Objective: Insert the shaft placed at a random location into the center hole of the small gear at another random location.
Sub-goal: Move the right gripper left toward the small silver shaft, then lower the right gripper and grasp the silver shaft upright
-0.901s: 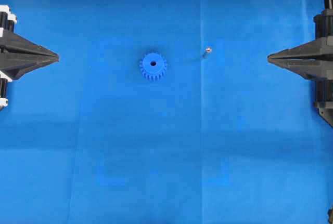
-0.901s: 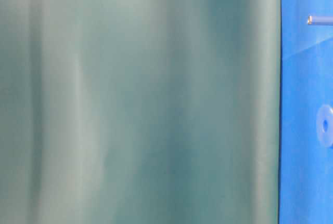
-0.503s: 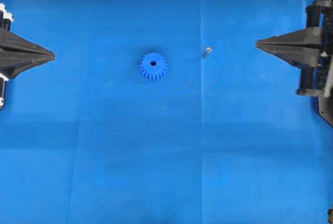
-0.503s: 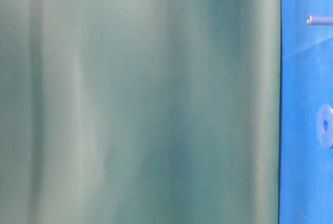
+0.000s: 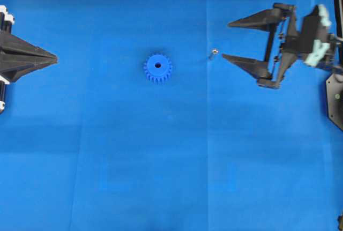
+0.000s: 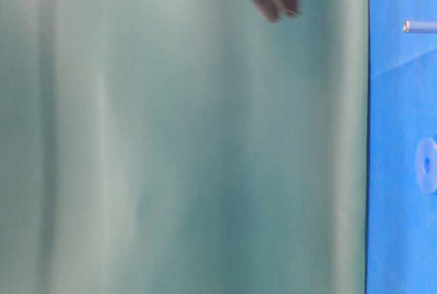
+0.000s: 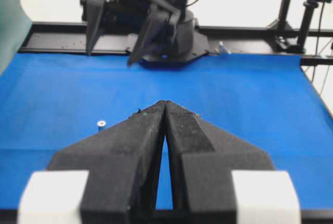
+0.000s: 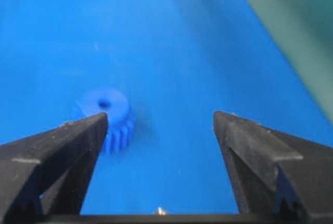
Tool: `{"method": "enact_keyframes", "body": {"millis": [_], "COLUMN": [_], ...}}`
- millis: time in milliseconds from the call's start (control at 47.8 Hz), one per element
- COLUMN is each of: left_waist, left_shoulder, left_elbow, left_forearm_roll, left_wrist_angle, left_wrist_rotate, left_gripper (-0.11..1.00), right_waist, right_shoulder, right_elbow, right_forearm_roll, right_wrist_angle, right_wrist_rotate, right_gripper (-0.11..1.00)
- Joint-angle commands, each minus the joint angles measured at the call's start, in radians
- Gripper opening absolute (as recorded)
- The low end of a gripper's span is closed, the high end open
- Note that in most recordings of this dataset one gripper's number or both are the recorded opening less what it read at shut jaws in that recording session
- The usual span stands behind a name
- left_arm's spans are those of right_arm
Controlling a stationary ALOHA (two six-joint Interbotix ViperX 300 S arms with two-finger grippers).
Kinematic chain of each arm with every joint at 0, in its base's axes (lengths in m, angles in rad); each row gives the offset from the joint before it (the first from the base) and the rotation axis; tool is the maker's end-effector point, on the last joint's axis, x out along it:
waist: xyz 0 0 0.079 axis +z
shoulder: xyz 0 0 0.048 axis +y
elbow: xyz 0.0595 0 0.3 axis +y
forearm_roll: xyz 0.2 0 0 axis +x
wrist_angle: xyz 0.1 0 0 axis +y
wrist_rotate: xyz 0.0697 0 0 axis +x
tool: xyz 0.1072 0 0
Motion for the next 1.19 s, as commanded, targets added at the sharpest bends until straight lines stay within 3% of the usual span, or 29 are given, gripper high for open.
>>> {"method": "enact_keyframes", "body": {"millis": [0, 168, 440, 586, 859, 984, 1173], "left_waist": [-0.002, -0.002, 0.0, 0.0, -0.002, -0.002, 0.0], "left_shoulder": [0.002, -0.002, -0.002, -0.002, -0.002, -0.003, -0.003], "left_elbow": [-0.009, -0.009, -0.006, -0.002, 0.002, 0.002, 0.002], "left_forearm_roll": [0.0, 0.0, 0.0, 0.0, 0.0, 0.0, 0.0], "left_wrist_angle": [-0.003, -0.003, -0.003, -0.003, -0.003, -0.003, 0.006], "left_wrist_rotate": [0.0, -0.002, 0.0, -0.002, -0.002, -0.002, -0.006], "left_gripper": [0.0, 0.0, 0.0, 0.0, 0.0, 0.0, 0.0], "right_waist": [-0.009, -0.011, -0.009, -0.008, 0.014, 0.018, 0.02], "right_shoulder": [0.074, 0.225, 0.38, 0.431, 0.443, 0.443, 0.442], "right_elbow": [-0.021, -0.034, -0.071, -0.077, -0.075, -0.074, -0.071], "right_forearm_roll": [0.028, 0.074, 0.1, 0.126, 0.126, 0.126, 0.13], "right_wrist_angle": [-0.064, -0.156, -0.173, -0.184, -0.204, -0.204, -0.204], "right_wrist_rotate": [0.002, 0.005, 0.049, 0.057, 0.077, 0.078, 0.081], "right_gripper": [0.73, 0.72, 0.72, 0.72, 0.69, 0.55, 0.14]}}
